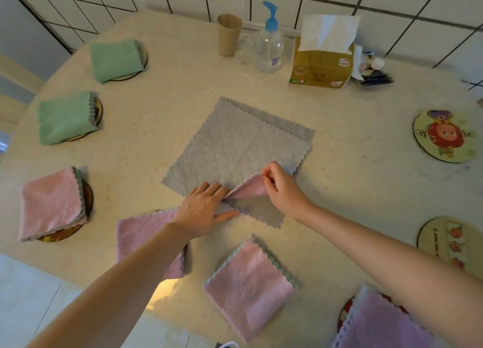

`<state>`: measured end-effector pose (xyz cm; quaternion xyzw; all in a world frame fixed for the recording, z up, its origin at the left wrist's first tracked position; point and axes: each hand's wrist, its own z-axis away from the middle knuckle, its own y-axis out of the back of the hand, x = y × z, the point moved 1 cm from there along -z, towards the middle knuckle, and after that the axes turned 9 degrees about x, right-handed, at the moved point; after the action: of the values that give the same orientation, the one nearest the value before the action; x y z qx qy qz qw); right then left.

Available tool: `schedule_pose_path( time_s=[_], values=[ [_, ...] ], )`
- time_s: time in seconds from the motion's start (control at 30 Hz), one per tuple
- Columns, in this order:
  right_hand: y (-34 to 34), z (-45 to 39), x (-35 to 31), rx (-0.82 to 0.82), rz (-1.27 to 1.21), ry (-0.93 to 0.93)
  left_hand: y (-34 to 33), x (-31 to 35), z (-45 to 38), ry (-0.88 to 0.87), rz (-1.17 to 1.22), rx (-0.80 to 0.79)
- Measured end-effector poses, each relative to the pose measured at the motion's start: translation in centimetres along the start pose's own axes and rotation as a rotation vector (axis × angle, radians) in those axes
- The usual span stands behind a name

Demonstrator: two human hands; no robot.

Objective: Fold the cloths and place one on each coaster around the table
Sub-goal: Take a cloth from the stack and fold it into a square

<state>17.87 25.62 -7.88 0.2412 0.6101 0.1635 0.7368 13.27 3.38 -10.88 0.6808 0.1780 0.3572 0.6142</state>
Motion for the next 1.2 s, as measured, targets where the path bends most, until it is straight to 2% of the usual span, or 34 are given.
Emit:
schedule_pose_path(
  time_s=[0.17, 0.3, 0.37, 0.5, 0.57, 0.7, 0.83, 0.9, 0.97, 1.03, 1.1, 1.2],
  values=[
    [0.8, -1.7, -1.5, -0.021, -0.054, 0.027, 0.2, -1.4, -1.3, 0.183, 0.171, 0.048],
    [0.6, -1.7, -0.8, -0.153, 0.129, 0.071, 1.1, -1.5, -2.4, 0.369, 0.327, 0.049],
    [0.2, -1.7, -0.4, -0.173, 0.179, -0.022, 1.4, -1.5, -2.6, 0.364, 0.342, 0.046],
    [-0.1, -2.7, -1.2, -0.104, 0.102, -0.309, 2.0, -1.8, -2.5, 0.272, 0.353, 0.057],
    [0.2, -3.4, -1.8, -0.087, 0.065, -0.363, 2.5, -2.0, -2.4, 0.219, 0.357, 0.084],
    [2.9, -4.1, -4.9, -0.11, -0.041, -0.223, 3.5, -3.9, -2.6, 0.157, 0.146, 0.066],
    [7.8, -4.4, -7.6, -0.003, -0.14, -0.095, 5.6, -5.5, -4.5, 0.344, 0.151, 0.173],
    [10.2, -4.2, -8.4, 0.066, -0.17, -0.019, 7.5, -4.9, -5.6, 0.379, 0.197, 0.295],
    [12.6, -3.3, -8.8, 0.161, -0.23, 0.058, 9.6, -3.4, -6.2, 0.299, 0.241, 0.452],
    [14.5, -1.8, -8.6, 0.251, -0.277, 0.103, 11.1, -1.9, -6.0, 0.182, 0.259, 0.519],
    [15.6, 0.3, -7.6, 0.278, -0.305, 0.136, 11.8, -0.3, -4.8, 0.076, 0.249, 0.499],
    [15.4, 4.4, -4.5, 0.19, -0.236, 0.175, 10.7, 1.5, -1.7, -0.009, 0.281, 0.384]
  ],
)
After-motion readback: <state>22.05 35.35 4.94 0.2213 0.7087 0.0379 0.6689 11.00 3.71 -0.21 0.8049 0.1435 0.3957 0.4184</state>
